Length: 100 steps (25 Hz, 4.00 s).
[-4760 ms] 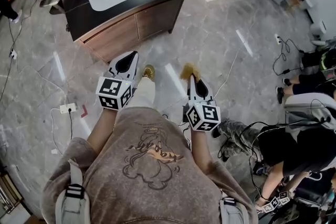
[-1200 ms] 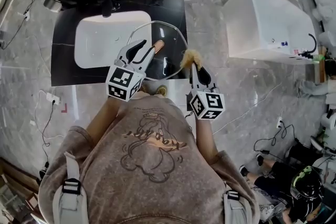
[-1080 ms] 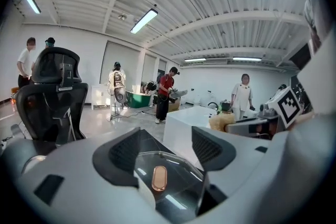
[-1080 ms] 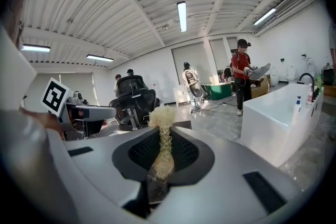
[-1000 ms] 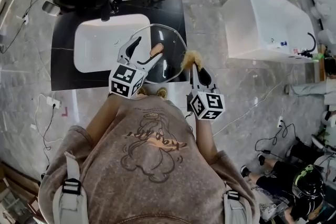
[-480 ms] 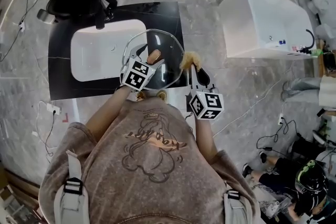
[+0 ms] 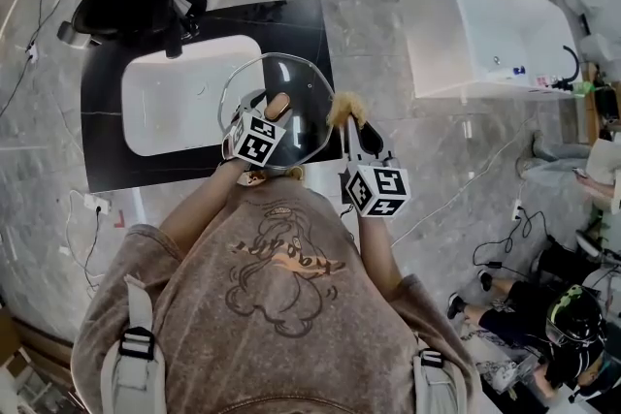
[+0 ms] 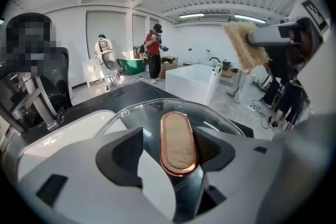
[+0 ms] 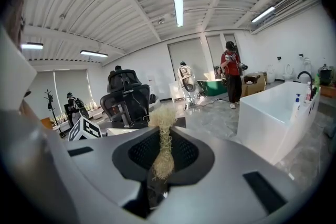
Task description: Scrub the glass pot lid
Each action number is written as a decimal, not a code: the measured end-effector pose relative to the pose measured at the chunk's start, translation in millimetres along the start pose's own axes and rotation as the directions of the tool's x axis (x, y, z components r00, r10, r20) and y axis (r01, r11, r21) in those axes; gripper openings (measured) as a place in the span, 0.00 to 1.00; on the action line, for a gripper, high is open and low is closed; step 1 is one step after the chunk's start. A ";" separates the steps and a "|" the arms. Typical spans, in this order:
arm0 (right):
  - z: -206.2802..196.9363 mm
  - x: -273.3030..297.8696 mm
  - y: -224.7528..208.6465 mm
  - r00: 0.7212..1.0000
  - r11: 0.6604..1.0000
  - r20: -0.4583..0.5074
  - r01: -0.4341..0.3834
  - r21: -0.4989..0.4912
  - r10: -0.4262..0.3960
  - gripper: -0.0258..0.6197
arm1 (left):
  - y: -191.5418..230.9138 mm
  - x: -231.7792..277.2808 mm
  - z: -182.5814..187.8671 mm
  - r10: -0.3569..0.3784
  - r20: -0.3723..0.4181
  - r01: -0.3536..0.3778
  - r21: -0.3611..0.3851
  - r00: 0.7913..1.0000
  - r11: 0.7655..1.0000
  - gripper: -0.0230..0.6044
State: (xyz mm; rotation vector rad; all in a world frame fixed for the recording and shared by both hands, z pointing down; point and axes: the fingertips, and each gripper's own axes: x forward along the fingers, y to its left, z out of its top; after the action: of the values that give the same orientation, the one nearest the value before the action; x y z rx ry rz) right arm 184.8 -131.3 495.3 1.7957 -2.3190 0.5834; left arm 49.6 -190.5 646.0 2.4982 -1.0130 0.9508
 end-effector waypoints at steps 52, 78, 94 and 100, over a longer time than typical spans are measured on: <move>8.1 3.5 -25.9 0.999 0.997 0.028 0.030 0.073 -0.032 0.12 | 36.1 -87.4 81.6 -0.158 0.173 0.212 -0.359 0.972 0.909 0.32; 7.8 22.4 35.2 0.994 0.994 0.000 -0.112 0.014 0.112 0.12 | 54.5 -154.1 102.4 -0.274 0.803 0.840 -0.541 0.528 0.034 0.32; 98.7 52.8 114.8 0.928 0.938 0.140 -0.347 -0.009 0.345 0.12 | 20.3 -150.2 97.2 -0.330 0.794 0.840 -0.543 0.511 -0.005 0.32; 102.5 60.9 115.4 0.932 0.941 0.146 -0.339 0.023 0.332 0.12 | 15.9 -151.1 96.0 -0.349 0.789 0.839 -0.544 0.506 -0.012 0.32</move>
State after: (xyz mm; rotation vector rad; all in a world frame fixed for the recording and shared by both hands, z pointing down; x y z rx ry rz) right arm 69.9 -202.0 398.7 1.5091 -2.7584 0.5777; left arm 2.5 -169.8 473.8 1.6583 -0.1427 -0.5214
